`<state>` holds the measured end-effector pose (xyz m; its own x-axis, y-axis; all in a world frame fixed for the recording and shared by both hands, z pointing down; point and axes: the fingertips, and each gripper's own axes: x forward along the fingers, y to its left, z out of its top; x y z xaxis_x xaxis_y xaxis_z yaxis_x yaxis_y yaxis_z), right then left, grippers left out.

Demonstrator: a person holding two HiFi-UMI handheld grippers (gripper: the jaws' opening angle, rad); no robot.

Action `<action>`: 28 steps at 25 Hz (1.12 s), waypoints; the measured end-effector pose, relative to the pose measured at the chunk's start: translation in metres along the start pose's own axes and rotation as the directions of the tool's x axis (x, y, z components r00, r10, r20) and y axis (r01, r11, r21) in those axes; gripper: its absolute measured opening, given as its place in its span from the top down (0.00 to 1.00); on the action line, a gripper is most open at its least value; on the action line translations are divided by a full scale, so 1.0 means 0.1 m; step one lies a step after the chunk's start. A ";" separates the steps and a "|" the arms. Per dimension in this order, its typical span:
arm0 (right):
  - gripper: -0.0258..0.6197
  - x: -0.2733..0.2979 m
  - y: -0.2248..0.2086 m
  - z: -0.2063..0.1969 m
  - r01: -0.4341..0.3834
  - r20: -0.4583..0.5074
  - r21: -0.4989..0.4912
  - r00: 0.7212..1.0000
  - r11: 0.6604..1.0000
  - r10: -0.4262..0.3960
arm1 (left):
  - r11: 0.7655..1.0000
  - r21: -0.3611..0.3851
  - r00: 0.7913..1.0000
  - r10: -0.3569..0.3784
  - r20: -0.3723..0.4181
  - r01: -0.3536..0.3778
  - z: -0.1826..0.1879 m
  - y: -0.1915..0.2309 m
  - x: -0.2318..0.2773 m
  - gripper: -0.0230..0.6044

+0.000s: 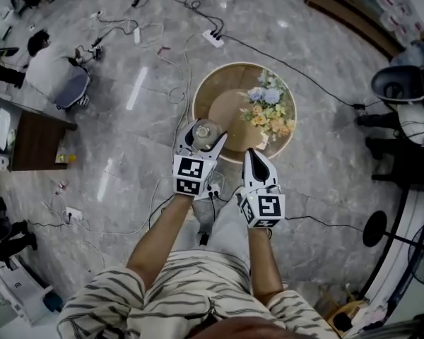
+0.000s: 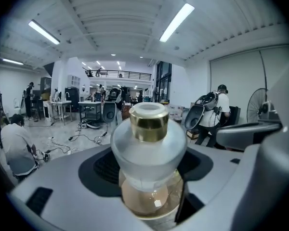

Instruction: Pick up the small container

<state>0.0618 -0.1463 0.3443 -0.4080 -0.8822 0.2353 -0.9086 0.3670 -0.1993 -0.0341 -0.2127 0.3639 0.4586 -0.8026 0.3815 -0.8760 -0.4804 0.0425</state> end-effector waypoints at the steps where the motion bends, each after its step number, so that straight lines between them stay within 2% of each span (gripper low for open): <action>1: 0.95 -0.04 0.04 0.06 -0.003 0.003 -0.002 1.000 1.000 0.003 | 1.000 0.007 1.000 0.002 0.005 -0.002 0.06 -0.02 -0.09 0.44; 5: 0.95 -0.23 0.15 0.35 -0.009 0.031 -0.013 0.999 1.000 0.009 | 1.000 0.028 1.000 0.001 0.027 -0.002 0.30 -0.14 -0.43 0.44; 12: 0.95 -0.48 0.38 0.78 -0.033 0.069 -0.023 0.997 0.999 0.034 | 1.000 0.010 0.997 0.006 0.075 -0.006 0.68 -0.22 -0.95 0.44; 15: 0.95 -0.56 0.47 0.86 -0.049 0.073 -0.036 0.996 0.998 0.052 | 1.000 0.016 0.996 -0.008 0.092 0.007 0.73 -0.27 -1.08 0.44; 28: 0.95 -0.76 0.54 0.95 -0.014 0.119 -0.057 0.993 0.998 0.021 | 0.999 0.046 0.993 -0.033 0.111 0.028 0.74 -0.40 -1.47 0.44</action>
<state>0.0521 -0.0871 0.2250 -0.4136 -0.9031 0.1158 -0.9062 0.3960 -0.1478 -0.0554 -0.1022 0.2375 0.5012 -0.8205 0.2750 -0.8549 -0.5187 0.0105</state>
